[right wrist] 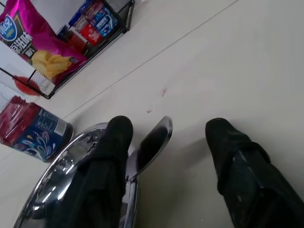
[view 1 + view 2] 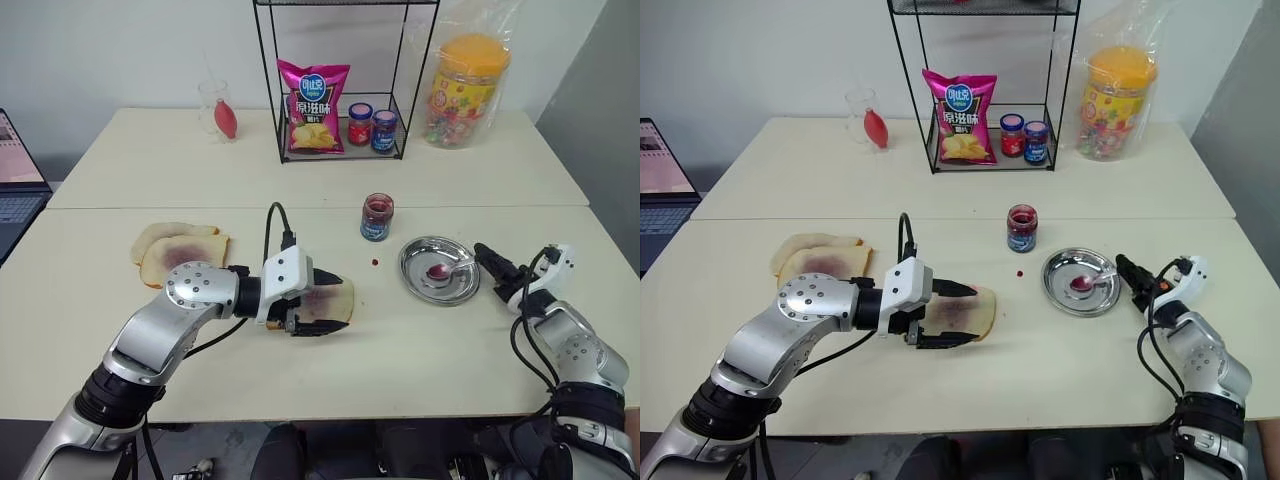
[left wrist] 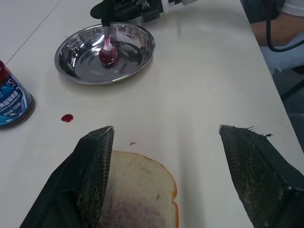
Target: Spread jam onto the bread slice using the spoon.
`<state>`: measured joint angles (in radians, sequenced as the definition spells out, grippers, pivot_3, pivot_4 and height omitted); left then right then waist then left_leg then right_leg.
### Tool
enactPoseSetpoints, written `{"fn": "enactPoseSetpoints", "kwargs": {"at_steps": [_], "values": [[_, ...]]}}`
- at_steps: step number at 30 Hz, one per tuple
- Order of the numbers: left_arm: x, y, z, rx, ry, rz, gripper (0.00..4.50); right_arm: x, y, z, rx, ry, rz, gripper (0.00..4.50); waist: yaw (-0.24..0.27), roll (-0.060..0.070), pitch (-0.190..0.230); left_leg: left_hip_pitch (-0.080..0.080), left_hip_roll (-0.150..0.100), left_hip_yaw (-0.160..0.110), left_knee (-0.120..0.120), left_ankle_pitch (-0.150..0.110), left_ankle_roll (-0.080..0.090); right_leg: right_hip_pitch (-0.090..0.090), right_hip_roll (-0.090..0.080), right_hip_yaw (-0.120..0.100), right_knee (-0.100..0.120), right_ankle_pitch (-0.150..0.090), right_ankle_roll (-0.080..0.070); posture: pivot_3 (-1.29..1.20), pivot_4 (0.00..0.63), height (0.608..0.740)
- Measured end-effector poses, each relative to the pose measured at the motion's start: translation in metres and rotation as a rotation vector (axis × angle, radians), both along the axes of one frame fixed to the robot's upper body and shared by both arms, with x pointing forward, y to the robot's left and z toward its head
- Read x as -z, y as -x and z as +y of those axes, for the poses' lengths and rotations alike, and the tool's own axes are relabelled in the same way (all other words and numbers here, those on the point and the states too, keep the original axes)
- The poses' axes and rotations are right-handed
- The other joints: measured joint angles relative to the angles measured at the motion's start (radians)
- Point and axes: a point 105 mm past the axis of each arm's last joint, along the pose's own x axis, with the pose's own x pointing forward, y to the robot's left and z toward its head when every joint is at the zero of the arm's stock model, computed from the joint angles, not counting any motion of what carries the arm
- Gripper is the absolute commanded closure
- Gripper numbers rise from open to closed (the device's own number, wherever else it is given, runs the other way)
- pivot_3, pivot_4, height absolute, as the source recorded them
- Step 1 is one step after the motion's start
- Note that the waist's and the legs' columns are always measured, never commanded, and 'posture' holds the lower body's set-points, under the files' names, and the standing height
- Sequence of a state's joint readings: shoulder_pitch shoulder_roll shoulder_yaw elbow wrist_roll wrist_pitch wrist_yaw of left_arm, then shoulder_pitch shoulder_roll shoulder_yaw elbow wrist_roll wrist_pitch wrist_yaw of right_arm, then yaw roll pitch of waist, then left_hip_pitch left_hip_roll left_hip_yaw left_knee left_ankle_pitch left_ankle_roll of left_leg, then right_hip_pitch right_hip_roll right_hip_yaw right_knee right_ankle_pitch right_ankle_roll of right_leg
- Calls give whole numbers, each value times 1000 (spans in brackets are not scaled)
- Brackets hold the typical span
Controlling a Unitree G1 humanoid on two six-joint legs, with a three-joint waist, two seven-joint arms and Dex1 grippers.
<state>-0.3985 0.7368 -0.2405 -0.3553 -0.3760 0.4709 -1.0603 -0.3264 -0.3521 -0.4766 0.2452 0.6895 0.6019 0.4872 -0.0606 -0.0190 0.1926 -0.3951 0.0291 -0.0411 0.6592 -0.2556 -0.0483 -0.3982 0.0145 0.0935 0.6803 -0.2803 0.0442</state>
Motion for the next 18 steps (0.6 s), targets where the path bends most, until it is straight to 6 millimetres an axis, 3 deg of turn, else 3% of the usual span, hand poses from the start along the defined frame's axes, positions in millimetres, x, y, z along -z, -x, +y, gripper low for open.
{"fn": "enactPoseSetpoints", "kwargs": {"at_steps": [6,9,18], "values": [[2,-1,0,-5,2,2,798,-8,-4,6,-27,-17,-28,4108,0,0,0,0,0,3,1,0,0,-1,0,3,0,2,3,0,150,740],[2,-1,0,-7,0,0,798,-20,-8,9,-51,-47,-73,4482,1,-1,0,1,0,3,1,0,0,0,0,4,0,2,4,0,150,740],[4,-5,3,-45,6,-17,798,-29,-4,12,-79,-77,-95,4482,3,-1,-1,0,0,3,1,0,0,-1,0,4,0,2,4,0,150,740]]}}
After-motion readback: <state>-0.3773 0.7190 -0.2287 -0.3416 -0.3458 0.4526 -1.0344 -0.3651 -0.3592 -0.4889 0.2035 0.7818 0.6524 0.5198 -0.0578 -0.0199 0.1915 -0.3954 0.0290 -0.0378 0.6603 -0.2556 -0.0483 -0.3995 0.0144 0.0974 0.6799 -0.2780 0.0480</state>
